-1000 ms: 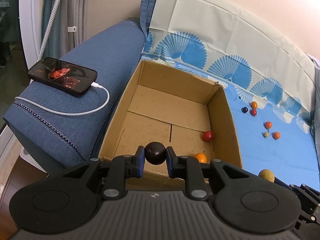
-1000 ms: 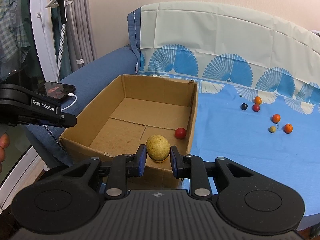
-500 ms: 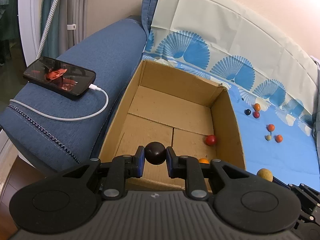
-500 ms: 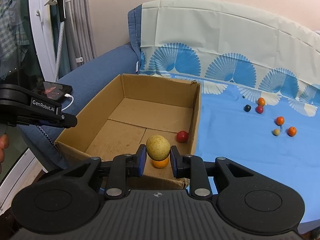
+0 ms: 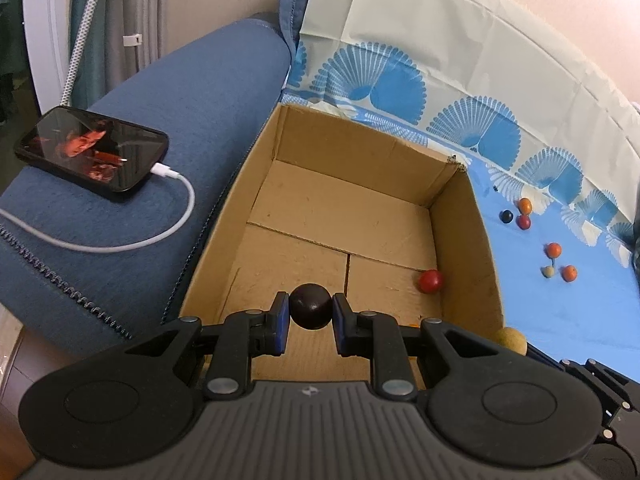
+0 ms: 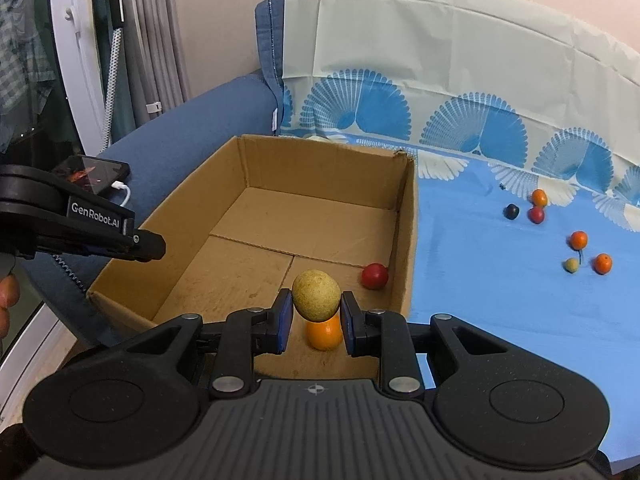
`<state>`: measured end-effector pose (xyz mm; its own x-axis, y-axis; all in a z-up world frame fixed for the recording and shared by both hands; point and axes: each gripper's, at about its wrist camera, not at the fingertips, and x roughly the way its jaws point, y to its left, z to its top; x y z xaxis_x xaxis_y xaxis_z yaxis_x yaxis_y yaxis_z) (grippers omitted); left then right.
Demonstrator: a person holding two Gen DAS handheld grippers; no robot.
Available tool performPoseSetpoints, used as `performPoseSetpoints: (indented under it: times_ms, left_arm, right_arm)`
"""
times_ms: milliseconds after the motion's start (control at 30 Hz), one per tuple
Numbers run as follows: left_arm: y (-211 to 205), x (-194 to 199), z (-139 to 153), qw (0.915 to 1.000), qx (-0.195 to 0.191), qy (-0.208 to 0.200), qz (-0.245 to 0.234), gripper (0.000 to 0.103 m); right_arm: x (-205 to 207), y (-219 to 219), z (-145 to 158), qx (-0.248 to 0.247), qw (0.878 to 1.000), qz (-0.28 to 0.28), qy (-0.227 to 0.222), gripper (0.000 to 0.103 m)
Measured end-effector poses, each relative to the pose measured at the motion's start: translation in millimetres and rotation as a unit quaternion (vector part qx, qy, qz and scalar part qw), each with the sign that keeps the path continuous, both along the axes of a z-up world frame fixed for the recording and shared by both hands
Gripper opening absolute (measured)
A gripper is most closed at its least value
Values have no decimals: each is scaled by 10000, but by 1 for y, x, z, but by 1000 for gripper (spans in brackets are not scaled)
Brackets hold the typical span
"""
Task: Organize fruits
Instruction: 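Carry the dark cherry and yellow fruit into the box and open both tools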
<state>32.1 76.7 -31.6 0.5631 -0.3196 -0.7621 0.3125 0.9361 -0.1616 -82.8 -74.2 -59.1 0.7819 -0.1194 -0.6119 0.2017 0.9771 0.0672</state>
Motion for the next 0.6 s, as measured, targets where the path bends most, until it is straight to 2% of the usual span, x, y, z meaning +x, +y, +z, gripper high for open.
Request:
performPoseSetpoints:
  times_ms: [600]
  left_arm:
    - [-25, 48, -48, 9987, 373, 358, -15, 25]
  right_arm:
    - [55, -10, -37, -30, 9991, 113, 417, 27]
